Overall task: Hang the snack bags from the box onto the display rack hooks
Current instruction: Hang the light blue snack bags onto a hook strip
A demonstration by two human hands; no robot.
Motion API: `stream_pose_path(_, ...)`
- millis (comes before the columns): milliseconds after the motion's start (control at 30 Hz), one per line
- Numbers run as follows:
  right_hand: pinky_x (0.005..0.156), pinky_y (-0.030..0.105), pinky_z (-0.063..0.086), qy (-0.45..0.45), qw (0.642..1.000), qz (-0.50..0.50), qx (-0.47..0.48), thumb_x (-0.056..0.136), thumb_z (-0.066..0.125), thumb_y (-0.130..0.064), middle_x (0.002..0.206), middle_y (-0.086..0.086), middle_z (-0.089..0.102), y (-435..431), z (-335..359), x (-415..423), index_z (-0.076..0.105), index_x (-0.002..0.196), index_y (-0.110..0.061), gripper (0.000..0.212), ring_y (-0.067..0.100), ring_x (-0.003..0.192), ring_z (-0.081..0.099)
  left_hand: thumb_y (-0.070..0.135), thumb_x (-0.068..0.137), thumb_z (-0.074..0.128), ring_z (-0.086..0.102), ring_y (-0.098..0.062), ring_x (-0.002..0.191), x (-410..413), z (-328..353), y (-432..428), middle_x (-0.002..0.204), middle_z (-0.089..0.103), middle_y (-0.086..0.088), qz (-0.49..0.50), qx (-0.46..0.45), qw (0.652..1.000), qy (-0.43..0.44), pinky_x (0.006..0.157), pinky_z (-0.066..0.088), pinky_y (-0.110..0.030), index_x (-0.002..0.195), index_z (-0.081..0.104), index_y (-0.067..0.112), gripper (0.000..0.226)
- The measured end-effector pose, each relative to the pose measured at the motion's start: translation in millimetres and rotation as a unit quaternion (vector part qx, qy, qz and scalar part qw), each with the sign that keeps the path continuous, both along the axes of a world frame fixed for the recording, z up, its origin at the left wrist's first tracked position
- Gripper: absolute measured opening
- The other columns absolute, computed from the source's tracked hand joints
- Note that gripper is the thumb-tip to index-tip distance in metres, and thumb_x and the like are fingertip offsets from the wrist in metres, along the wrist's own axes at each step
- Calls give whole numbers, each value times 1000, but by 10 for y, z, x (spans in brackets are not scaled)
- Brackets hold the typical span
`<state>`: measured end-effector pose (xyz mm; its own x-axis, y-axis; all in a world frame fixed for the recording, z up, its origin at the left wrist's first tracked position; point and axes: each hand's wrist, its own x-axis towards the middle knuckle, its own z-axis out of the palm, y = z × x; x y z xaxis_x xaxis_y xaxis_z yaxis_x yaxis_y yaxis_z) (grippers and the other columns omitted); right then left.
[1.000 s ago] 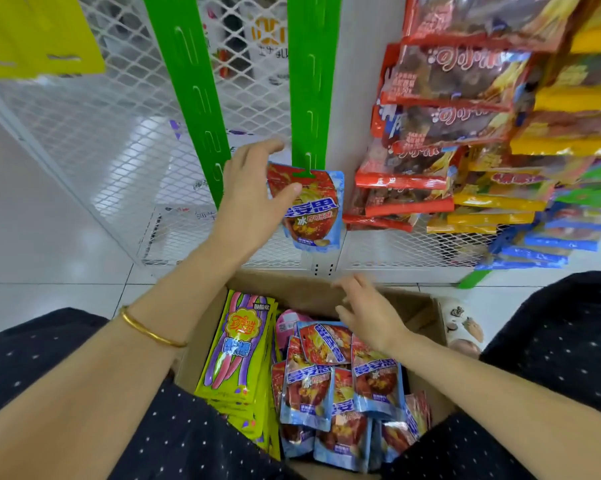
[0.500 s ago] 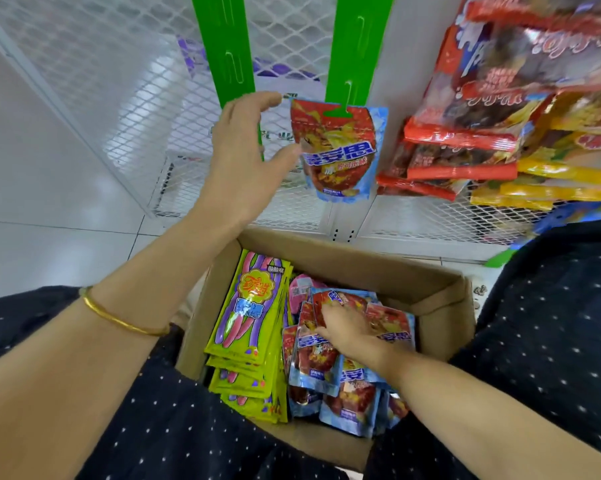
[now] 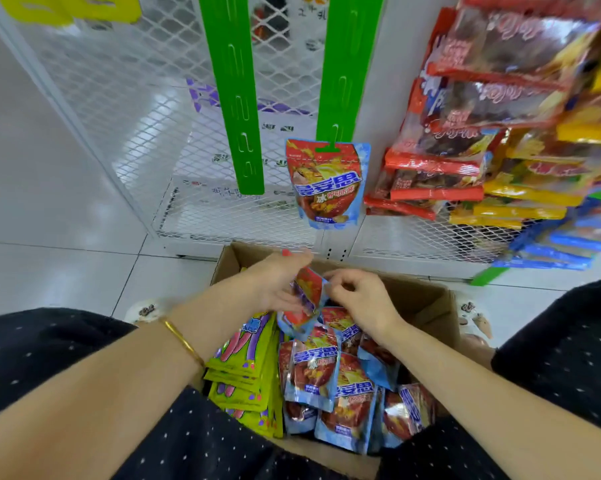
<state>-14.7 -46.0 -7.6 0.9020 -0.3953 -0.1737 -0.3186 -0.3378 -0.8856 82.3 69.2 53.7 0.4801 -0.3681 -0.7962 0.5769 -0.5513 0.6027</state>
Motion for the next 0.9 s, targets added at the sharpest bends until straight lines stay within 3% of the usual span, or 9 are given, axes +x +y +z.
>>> stream_pose_path(133, 76, 6, 40, -57, 997, 52, -9, 82, 65, -3, 89, -2, 68, 92, 179, -171, 66, 68, -14, 18, -9, 80, 57, 6, 91, 58, 64, -29, 84, -31, -46, -73, 104, 65, -23, -18, -30, 998, -54, 88, 52, -44, 115, 54, -5, 27)
stream_pose_path(200, 80, 6, 38, -56, 996, 70, -12, 84, 65, -7, 97, -4, 68, 82, 222, -256, 71, 73, -10, 13, -11, 88, 56, -1, 89, 56, 61, -24, 70, -56, -19, -69, 84, 63, -20, -59, -14, 995, -74, 70, 55, -35, 94, 57, -1, 6)
stream_pose_path(300, 82, 11, 38, -78, 995, 49, -47, 84, 67, -15, 93, -15, 60, 15, 362, -321, 72, 87, -9, 8, -5, 93, 53, -2, 85, 56, 46, -20, 60, -61, 36, -68, 70, 46, -15, -135, 11, 980, -149, 53, 38, -27, 75, 53, 7, 14)
stream_pose_path(433, 85, 14, 31, -49, 988, 21, -148, 83, 68, -24, 108, -13, 50, -199, 599, -240, 55, 122, -16, 42, 0, 103, 43, 6, 90, 54, 40, -16, 58, -142, 391, -106, 72, 46, -13, -290, -11, 907, -305, 48, 28, -23, 92, 59, -9, 16)
stream_pose_path(533, 63, 24, 36, -84, 995, 19, -50, 85, 66, -13, 72, 1, 54, -302, 843, -125, 57, 82, -4, 13, 3, 66, 47, 9, 90, 56, 45, -14, 61, -48, 744, -114, 70, 48, -5, -365, -10, 834, -413, 53, 33, -23, 88, 61, -3, 13)
stream_pose_path(600, 62, 35, 38, -141, 989, -10, -50, 86, 63, -11, 72, 18, 52, -362, 1001, -25, 52, 77, 3, 20, 13, 67, 46, 12, 87, 61, 59, -18, 76, 115, 1006, -130, 79, 59, -2, -282, -27, 826, -487, 69, 48, -28, 93, 64, 3, 11)
stream_pose_path(733, 70, 37, 42, -252, 962, -55, -92, 88, 60, -9, 79, 7, 55, -377, 1402, 224, 52, 86, -13, 9, 25, 74, 50, 13, 86, 64, 54, -15, 91, 474, 1478, -293, 103, 56, -7, 19, -145, 787, -600, 83, 47, -25, 117, 50, 1, 36)
stream_pose_path(833, 67, 25, 43, -325, 933, -93, -123, 87, 61, -8, 77, -13, 49, -355, 1617, 408, 44, 94, -23, 24, 6, 70, 50, 19, 89, 62, 58, -14, 86, 606, 1627, -488, 97, 58, -8, 2, -185, 807, -561, 75, 47, -27, 114, 53, 2, 32)
stream_pose_path(900, 64, 12, 36, -337, 920, -100, -171, 88, 58, -3, 74, -16, 45, -345, 1685, 522, 46, 92, -19, 21, 0, 67, 44, 23, 89, 61, 56, -13, 73, 629, 1641, -566, 84, 59, -9, -37, -180, 816, -548, 64, 42, -25, 94, 59, 8, 16)
